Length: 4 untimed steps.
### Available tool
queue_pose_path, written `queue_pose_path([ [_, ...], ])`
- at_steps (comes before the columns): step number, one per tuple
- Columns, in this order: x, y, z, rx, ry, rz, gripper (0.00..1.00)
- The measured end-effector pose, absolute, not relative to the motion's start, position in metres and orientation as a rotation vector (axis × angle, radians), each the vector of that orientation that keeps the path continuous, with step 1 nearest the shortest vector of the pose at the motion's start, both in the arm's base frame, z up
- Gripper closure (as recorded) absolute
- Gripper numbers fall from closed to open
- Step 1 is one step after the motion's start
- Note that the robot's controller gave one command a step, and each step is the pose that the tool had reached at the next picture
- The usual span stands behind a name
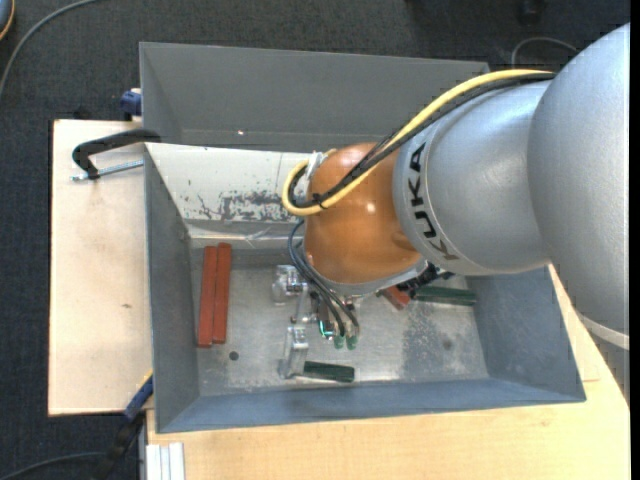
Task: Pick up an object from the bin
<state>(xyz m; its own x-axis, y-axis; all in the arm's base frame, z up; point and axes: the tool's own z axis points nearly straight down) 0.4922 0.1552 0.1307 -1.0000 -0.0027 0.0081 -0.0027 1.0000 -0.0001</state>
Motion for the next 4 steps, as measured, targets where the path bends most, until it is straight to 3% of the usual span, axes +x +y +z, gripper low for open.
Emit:
queue_pose_path([
  [1, 0.503, 0.098, 0.079, 0.084, -3.135, 0.004, 0.00],
  [2, 0.496, 0.100, 0.097, -0.003, -3.141, -0.002, 0.00],
  [3, 0.491, 0.112, 0.090, 0.050, -3.139, -0.001, 0.00],
  [4, 0.492, 0.104, 0.069, -0.002, -3.138, -0.001, 0.00],
])
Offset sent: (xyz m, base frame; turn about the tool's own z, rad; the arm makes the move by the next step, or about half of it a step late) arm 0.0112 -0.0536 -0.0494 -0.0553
